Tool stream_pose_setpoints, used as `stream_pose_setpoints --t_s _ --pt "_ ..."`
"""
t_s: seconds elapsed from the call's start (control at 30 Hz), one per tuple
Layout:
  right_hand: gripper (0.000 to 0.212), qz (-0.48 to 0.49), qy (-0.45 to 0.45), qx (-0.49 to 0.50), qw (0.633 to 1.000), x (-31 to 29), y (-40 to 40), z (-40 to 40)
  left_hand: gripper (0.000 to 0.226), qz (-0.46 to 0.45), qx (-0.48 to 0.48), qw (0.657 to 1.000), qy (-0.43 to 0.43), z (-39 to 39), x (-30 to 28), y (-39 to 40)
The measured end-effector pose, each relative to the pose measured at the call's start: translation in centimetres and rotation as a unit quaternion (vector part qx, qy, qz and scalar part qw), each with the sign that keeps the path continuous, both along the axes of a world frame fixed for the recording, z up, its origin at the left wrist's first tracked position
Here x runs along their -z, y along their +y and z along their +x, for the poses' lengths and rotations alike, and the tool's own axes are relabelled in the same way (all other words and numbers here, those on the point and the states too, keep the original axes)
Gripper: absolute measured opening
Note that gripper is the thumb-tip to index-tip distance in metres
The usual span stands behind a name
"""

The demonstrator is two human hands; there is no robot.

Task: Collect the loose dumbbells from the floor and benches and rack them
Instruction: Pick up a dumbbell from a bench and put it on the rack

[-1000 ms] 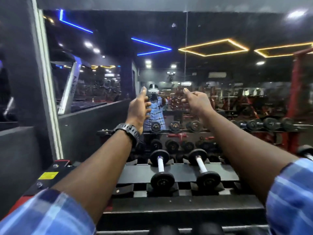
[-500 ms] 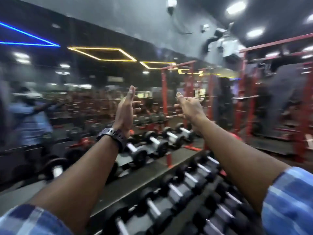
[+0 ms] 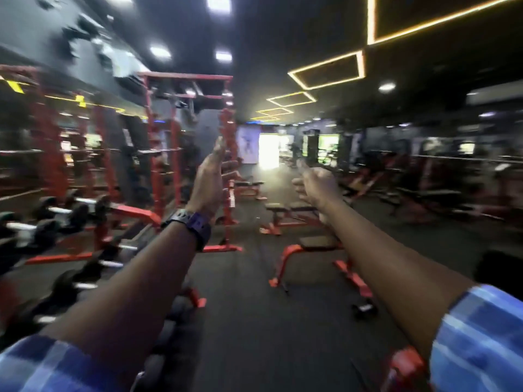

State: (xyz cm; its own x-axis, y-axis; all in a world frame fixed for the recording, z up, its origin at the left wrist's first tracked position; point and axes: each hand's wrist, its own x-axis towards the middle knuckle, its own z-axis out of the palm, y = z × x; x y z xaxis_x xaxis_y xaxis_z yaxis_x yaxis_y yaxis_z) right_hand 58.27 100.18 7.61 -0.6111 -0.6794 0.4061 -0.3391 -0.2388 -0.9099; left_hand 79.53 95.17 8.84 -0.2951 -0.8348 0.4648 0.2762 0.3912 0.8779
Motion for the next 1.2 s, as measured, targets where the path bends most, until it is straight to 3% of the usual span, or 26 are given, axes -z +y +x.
stream_pose_setpoints --t_s 0.13,0.3,0.7,0.83,1.0,1.2 --pt "0.041 0.003 -0.022 0.108 0.994 1.5 7.9 -7.6 0.068 0.019 0.089 0.996 -0.016 -8.2 1.5 2.3" --pt "0.038 0.007 -0.048 0.211 0.976 3.9 15.3 -12.2 0.071 0.024 0.165 0.984 -0.057 -14.3 4.4 5.4" --pt "0.035 0.031 -0.068 0.273 0.959 7.5 21.0 -12.7 0.083 0.040 0.232 0.969 -0.079 -17.5 8.0 7.0" --pt "0.038 0.046 -0.108 0.312 0.943 10.8 23.1 -12.7 0.076 0.074 0.249 0.962 -0.087 -18.8 10.3 8.8" --pt "0.047 0.070 -0.178 0.364 0.912 18.1 27.1 -12.2 0.066 0.119 0.316 0.930 -0.145 -21.8 16.3 14.1" --pt "0.038 0.080 -0.216 0.394 0.890 23.7 31.4 -15.2 0.069 0.130 0.394 0.888 -0.198 -27.6 21.0 19.4"
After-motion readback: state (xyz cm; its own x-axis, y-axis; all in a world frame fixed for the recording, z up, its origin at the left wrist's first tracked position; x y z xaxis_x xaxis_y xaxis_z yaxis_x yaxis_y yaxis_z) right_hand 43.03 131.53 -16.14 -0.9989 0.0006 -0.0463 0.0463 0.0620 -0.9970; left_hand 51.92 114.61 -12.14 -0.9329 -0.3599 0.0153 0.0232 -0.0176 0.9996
